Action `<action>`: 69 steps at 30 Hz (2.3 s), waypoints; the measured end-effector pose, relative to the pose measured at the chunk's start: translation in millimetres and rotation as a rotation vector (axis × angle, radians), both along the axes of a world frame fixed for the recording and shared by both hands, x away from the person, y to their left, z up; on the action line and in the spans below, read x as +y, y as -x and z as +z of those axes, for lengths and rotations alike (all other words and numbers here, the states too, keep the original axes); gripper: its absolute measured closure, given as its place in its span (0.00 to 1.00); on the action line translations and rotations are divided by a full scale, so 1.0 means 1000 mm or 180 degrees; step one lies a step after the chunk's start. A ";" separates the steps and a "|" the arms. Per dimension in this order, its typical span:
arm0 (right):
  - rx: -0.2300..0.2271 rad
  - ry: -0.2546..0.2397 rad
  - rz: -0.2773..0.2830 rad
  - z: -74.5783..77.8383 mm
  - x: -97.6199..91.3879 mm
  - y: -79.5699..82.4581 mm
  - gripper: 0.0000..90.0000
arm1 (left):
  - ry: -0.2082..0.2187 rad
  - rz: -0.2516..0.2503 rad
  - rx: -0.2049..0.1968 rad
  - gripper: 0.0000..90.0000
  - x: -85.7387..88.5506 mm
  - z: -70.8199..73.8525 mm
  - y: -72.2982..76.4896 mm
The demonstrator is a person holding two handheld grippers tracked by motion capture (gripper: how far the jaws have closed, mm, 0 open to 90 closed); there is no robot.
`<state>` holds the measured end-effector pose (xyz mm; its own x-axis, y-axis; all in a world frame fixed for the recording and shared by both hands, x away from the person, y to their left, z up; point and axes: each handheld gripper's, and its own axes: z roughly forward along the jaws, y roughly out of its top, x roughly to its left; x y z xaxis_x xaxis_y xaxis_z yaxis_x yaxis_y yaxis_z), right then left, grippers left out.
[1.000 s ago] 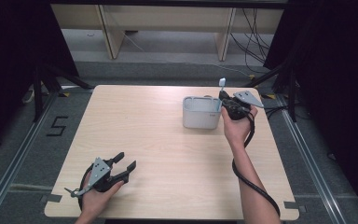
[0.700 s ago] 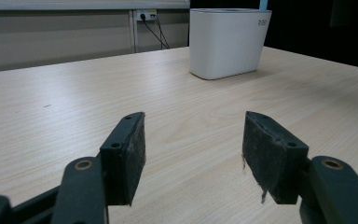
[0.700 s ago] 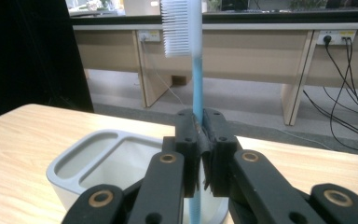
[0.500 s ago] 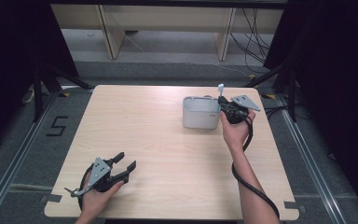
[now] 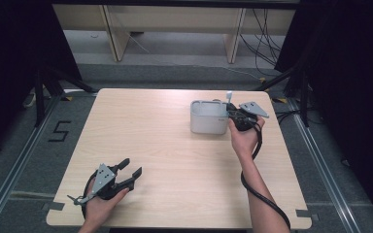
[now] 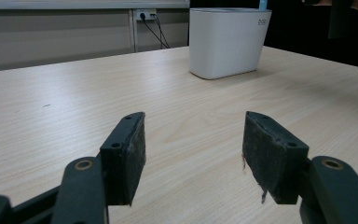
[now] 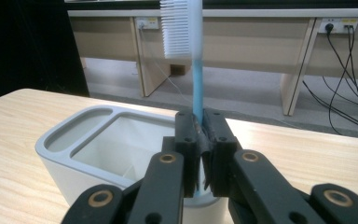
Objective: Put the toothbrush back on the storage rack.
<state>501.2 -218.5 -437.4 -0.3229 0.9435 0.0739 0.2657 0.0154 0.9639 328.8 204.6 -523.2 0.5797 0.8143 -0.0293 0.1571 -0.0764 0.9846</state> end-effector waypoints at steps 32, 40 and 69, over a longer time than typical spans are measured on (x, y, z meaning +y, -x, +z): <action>0.0072 0.0074 0.0013 -0.011 0.000 -0.001 0.95 | 0.0000 -0.0002 0.0003 0.43 0.000 0.000 0.000; 0.0055 0.0133 0.0019 -0.012 -0.002 -0.002 0.95 | -0.0003 -0.0003 0.0000 0.43 0.000 0.000 0.000; 0.0090 0.0178 0.0047 -0.016 -0.001 -0.003 0.95 | 0.0008 -0.0001 0.0002 0.43 0.000 0.000 0.000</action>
<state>503.8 -219.6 -452.9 -0.3352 0.9416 0.0305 0.2921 0.0731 0.9536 328.8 204.7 -523.3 0.5799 0.8140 -0.0316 0.1575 -0.0740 0.9847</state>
